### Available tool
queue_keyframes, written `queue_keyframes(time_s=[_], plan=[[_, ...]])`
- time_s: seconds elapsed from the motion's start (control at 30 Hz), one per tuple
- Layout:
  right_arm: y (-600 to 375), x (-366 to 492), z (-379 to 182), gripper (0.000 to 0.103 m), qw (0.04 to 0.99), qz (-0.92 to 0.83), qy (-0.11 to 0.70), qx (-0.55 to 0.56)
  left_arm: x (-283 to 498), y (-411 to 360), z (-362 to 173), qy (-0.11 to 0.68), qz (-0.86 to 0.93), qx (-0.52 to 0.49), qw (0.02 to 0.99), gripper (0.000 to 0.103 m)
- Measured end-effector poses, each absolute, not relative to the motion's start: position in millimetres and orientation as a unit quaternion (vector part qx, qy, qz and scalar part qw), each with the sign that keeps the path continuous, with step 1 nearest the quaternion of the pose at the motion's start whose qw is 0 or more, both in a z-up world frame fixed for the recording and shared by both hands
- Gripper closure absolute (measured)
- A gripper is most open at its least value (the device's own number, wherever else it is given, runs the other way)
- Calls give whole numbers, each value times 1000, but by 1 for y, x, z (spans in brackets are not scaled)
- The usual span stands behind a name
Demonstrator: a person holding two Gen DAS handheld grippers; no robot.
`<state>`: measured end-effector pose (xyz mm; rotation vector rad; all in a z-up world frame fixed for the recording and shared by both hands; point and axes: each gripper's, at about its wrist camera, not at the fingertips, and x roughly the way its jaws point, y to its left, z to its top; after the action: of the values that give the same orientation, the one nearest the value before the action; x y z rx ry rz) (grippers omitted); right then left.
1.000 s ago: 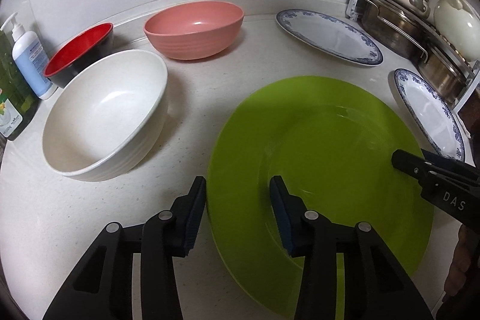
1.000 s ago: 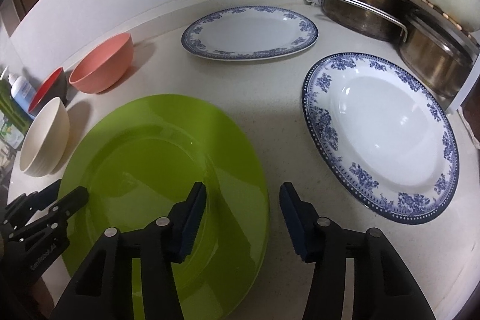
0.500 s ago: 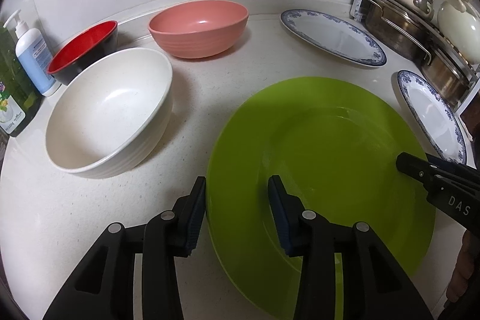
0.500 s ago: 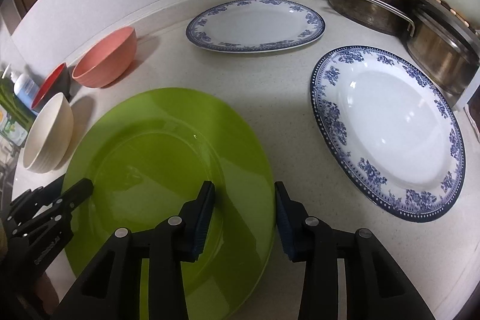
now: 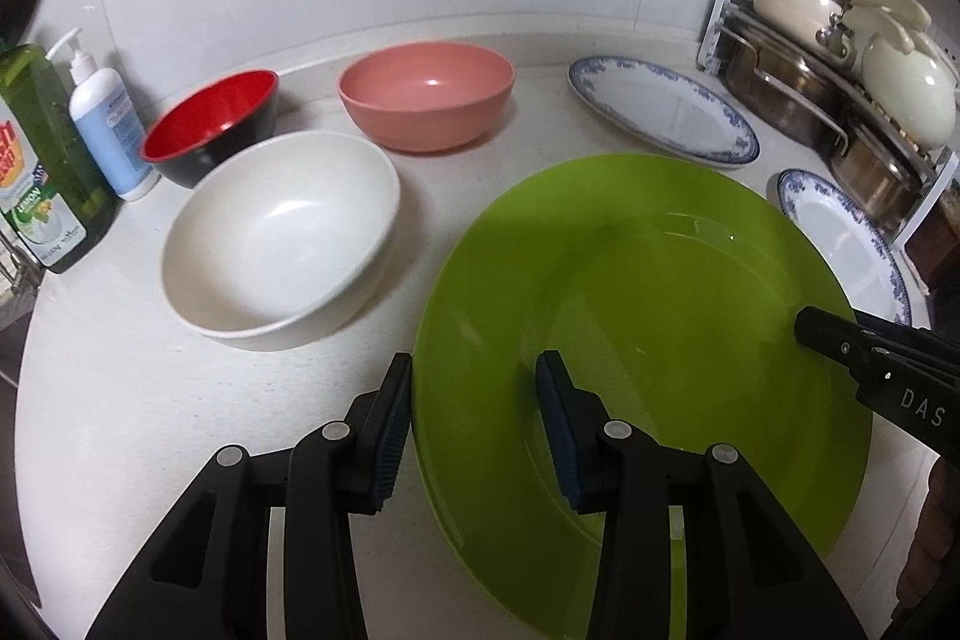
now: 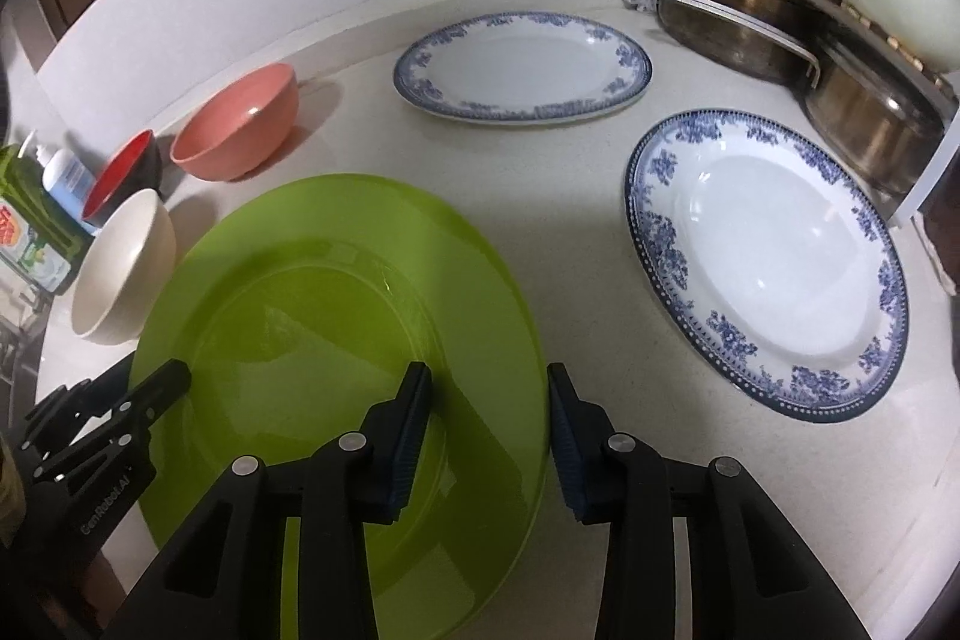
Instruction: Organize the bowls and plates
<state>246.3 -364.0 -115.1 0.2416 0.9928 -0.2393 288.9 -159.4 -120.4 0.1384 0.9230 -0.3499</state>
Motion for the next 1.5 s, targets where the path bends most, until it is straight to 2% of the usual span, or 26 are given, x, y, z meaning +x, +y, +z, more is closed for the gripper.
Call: queue_keyframes(time_s=[0.73, 1.5], plan=[[-285, 227, -66, 64, 891, -68, 441, 87, 250, -65, -76, 394, -110, 37, 912, 63], [-155, 233, -62, 64, 895, 37, 442, 40, 220, 70, -69, 393, -1, -6, 920, 64]])
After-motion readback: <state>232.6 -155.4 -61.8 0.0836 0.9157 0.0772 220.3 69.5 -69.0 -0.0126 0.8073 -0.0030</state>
